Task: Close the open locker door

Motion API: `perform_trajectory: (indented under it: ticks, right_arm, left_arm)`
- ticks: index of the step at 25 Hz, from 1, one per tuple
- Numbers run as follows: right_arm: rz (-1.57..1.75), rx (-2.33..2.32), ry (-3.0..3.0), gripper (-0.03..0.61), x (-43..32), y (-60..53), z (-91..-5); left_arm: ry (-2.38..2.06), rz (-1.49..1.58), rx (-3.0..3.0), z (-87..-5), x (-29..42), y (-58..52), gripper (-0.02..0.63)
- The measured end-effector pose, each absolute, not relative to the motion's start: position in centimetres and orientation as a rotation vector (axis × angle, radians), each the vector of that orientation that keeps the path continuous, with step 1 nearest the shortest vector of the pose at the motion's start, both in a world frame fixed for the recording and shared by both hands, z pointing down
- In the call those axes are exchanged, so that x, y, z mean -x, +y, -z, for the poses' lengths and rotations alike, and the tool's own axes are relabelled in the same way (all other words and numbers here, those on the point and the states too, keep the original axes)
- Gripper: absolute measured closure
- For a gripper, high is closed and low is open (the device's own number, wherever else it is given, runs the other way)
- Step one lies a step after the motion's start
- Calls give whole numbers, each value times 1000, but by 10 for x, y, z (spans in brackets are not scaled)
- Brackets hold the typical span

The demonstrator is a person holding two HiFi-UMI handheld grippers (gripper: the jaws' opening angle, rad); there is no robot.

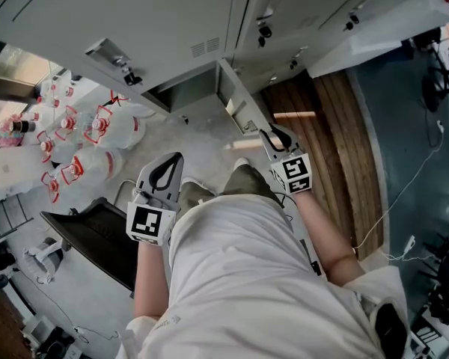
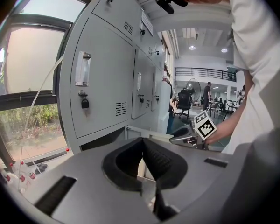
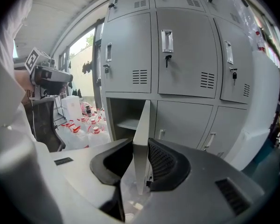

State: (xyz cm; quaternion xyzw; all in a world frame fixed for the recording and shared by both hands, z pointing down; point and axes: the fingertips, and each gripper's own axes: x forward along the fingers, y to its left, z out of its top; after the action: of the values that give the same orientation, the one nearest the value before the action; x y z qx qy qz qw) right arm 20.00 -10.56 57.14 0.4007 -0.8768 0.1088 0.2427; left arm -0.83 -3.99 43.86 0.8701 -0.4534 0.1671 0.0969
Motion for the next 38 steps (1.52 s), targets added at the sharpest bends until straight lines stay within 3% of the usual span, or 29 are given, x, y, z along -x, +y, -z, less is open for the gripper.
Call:
perform_trajectory:
  ticks: [26,38]
  right_arm:
    - [-380,-1131,-2367,399,-84,-76,-572]
    - [-332,-1087,-2355,419,-35,-74,-572]
  left_arm:
    - [-1409,-437,-2545,-447,140,20,609]
    - [-1453,-383,-2531,-447,183,51,609]
